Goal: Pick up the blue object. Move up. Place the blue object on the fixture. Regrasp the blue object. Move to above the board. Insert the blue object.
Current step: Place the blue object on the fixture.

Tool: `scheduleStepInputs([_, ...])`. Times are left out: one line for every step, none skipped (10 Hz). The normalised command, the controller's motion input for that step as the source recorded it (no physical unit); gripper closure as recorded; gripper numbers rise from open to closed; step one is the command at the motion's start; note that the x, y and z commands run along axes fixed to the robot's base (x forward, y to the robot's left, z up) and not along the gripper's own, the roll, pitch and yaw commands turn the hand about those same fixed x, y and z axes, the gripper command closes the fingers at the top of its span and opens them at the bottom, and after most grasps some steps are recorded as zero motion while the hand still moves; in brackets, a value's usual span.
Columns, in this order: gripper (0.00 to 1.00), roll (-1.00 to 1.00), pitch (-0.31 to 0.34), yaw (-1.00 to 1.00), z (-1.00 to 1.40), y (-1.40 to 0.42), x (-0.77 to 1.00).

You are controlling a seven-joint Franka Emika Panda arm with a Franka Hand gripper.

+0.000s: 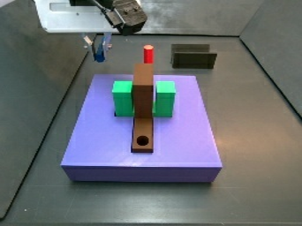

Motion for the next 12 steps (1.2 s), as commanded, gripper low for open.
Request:
scheduleStepInputs([1.0, -1.0, 0.0, 0.0, 0.03, 0.29, 0.03])
scheduleStepInputs([1.0, -1.0, 0.0, 0.0, 0.09, 0.32, 0.07])
scheduleStepInputs([1.0, -1.0, 0.0, 0.0, 0.11, 0.3, 0.11])
scheduleStepInputs([1.0, -1.0, 0.0, 0.0, 0.12, 0.3, 0.12])
scheduleStepInputs([1.0, -1.0, 0.0, 0.0, 0.12, 0.3, 0.11])
scheduleStepInputs([1.0, -1.0, 0.0, 0.0, 0.12, 0.3, 0.11])
scheduleStepInputs([1.0, -1.0, 0.0, 0.0, 0.12, 0.29, 0.12])
scheduleStepInputs([1.0, -1.0, 0.0, 0.0, 0.12, 0.29, 0.12])
scheduleStepInputs([1.0, -1.0, 0.0, 0.0, 0.12, 0.29, 0.12])
scheduleStepInputs([1.0, -1.0, 0.0, 0.0, 0.12, 0.29, 0.12])
scheduleStepInputs([1.0, -1.0, 0.0, 0.0, 0.12, 0.29, 0.12])
scheduleStepInputs([1.0, -1.0, 0.02, 0.0, 0.12, 0.29, 0.12])
